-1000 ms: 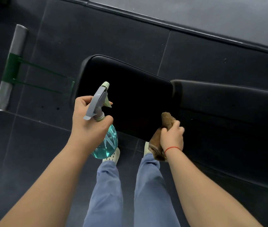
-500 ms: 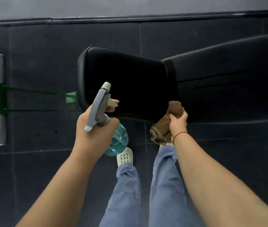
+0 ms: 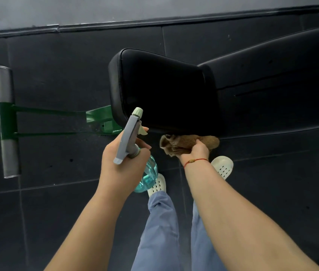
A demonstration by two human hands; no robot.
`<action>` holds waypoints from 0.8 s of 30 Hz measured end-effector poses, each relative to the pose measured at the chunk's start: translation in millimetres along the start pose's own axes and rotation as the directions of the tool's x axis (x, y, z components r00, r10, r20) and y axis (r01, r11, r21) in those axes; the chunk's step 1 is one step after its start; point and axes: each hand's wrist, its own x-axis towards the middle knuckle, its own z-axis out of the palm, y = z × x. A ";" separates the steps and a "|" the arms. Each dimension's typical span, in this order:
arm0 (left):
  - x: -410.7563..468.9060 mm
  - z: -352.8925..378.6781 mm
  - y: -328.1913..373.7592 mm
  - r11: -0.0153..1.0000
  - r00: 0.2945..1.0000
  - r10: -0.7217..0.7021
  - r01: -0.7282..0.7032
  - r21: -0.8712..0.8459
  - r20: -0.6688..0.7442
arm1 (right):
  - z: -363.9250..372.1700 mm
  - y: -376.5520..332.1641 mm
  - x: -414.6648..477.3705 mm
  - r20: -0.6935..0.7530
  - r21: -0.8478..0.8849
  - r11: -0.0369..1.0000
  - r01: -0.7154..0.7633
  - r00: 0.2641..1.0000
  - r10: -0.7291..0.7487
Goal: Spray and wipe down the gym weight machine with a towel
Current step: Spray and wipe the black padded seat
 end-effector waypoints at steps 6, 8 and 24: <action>-4.8 -30.1 1.7 0.993 0.997 0.041 -0.033 0.109 -0.073 | 44.0 64.2 -61.9 0.155 0.018 0.988 -0.156 0.976 0.151; -6.1 -40.0 4.1 0.987 0.993 0.056 -0.039 0.157 -0.107 | 51.2 75.2 -73.7 0.174 -0.030 0.983 -0.183 0.967 0.185; -17.8 36.9 96.4 0.984 0.986 0.162 -0.165 0.071 0.040 | -10.3 -104.4 -112.7 0.184 -0.090 0.993 0.075 0.981 -0.057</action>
